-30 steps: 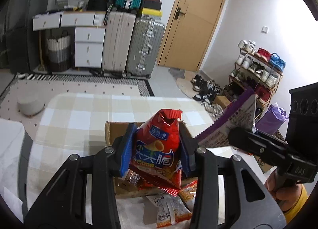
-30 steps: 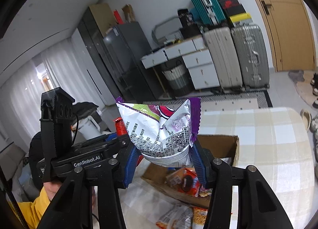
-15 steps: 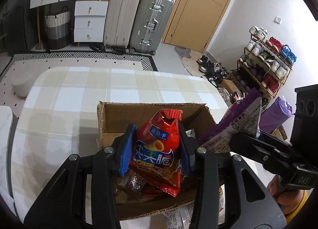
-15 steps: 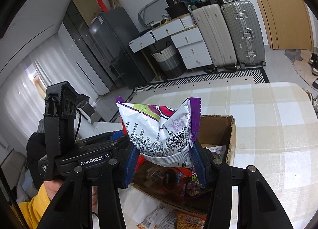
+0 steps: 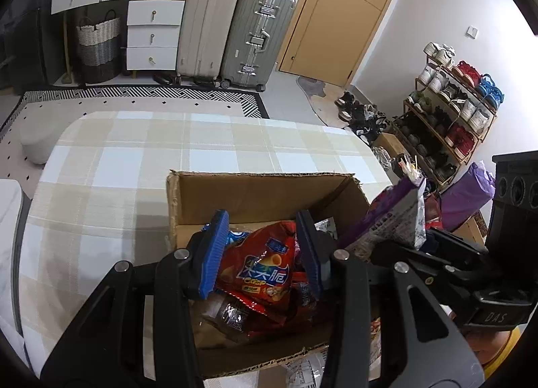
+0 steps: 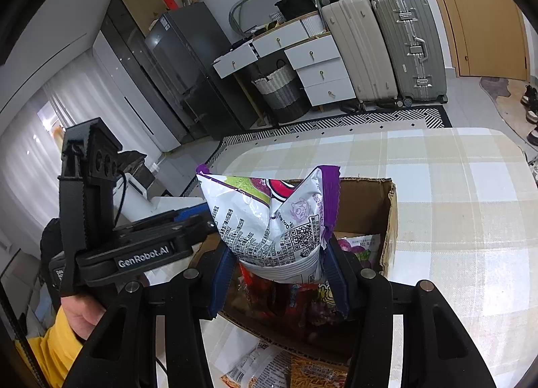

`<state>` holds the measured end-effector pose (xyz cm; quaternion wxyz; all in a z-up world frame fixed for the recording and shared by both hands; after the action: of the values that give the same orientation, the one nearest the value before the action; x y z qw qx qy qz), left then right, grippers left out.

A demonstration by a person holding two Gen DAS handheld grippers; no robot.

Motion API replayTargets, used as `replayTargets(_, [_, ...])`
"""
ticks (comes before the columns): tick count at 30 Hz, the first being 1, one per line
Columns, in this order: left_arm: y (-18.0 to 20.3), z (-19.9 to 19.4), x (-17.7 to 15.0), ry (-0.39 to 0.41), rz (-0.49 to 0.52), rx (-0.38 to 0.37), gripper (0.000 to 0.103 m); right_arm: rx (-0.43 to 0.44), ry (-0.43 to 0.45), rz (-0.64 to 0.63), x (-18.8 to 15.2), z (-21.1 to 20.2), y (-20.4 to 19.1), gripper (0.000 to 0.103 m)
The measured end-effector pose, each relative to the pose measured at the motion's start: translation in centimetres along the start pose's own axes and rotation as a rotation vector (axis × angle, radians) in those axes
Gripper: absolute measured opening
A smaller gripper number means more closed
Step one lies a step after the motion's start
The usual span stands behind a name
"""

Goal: Organize snacks
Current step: 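Open both tools to drop the two bags into the box, then move both open tools back toward the remaining snacks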

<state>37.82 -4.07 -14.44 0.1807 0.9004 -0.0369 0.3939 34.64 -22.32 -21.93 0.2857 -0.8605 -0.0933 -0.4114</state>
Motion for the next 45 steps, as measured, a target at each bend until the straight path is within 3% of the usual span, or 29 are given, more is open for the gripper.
replayTargets(3, [0.0,-1.0,-0.1,0.008,-0.002,0.006,0.038,-0.010,-0.010,-0.008,-0.1,0.2,0.0,0.051])
replayTargets(14, [-0.6,-4.8,-0.1,0.047,-0.001,0.049,0.062,-0.068,-0.041,-0.002,-0.9,0.8,0.6,0.055])
replayTargets(17, [-0.7,-5.7,-0.3,0.045,-0.001,0.056,0.063,-0.078,-0.045,-0.003,-0.9,0.7,0.5,0.057])
replayTargets(21, [-0.3,-6.8,-0.8,0.045,0.011,0.062,0.063,-0.095,-0.033,-0.017,-0.7,0.0,0.1,0.071])
replayTargets(24, [0.1,-8.0,-1.2,0.050,0.022,0.063,0.063,-0.113,-0.009,-0.052,-0.3,-0.7,-0.6,0.071])
replayTargets(33, [3.1,-13.7,-2.2,0.126,0.078,0.078,0.070,-0.096,0.095,-0.109,1.1,-5.6,-4.4,0.071])
replayTargets(35, [3.9,-15.4,-2.6,0.147,0.085,0.076,0.076,-0.089,0.112,-0.127,1.0,-6.9,-5.5,0.071])
replayTargets(39, [5.7,-18.9,-3.3,0.197,0.119,0.083,0.079,-0.086,0.142,-0.181,0.4,-9.5,-7.9,0.089])
replayTargets(45, [8.1,-24.1,-4.8,0.248,0.132,0.098,0.084,-0.078,0.222,-0.213,-0.3,-14.4,-10.7,0.096])
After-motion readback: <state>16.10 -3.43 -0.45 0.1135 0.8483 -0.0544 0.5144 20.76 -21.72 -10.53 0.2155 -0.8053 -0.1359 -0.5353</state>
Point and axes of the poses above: each gripper's, at about its wrist camera, not at the fingertips, and z roughly the way its jaws point, y to its right, x to its top, the point moved 9 cm from there along z, roughly the way its jaws point, and after that the axes turned 6 degrees about y, right-handed, at the moved point
